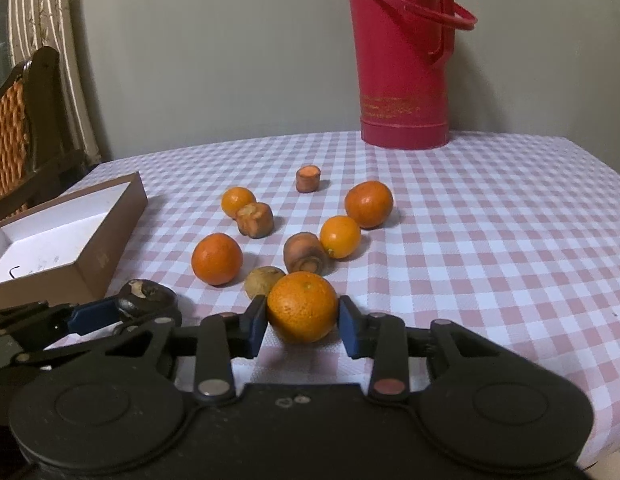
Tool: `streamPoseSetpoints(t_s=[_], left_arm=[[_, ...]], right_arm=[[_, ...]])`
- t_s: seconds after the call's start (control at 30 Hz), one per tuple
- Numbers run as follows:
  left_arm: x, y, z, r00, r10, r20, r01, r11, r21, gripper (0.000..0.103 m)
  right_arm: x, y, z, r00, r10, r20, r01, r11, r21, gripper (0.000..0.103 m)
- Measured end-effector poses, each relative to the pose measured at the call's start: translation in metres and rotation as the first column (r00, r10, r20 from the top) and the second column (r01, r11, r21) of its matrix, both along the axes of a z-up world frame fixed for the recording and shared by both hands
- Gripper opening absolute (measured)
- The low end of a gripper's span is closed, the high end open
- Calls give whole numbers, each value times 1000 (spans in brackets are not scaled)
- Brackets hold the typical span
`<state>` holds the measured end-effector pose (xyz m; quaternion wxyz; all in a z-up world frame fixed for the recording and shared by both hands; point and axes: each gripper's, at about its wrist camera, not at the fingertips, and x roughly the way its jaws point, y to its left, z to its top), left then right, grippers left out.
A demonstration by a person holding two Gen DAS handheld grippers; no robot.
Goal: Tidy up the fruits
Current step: 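Close the right gripper around the large orange, then lift the dark fruit with the left gripper while the right gripper carries the orange to the box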
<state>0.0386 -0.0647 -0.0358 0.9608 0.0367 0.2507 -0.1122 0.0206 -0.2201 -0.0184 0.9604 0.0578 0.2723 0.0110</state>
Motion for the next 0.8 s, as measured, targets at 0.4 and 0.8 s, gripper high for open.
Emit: streamPoseSetpoints(t_s=[0.4, 0.8], left_arm=[[-20, 16, 17, 999, 0, 37, 0, 1000, -18, 41], [-41, 66, 45, 986, 79, 145, -71, 996, -60, 41]], right_arm=[[-27, 0, 11, 998, 40, 41, -40, 999, -1, 29], [-42, 22, 30, 982, 110, 156, -111, 994, -4, 29]])
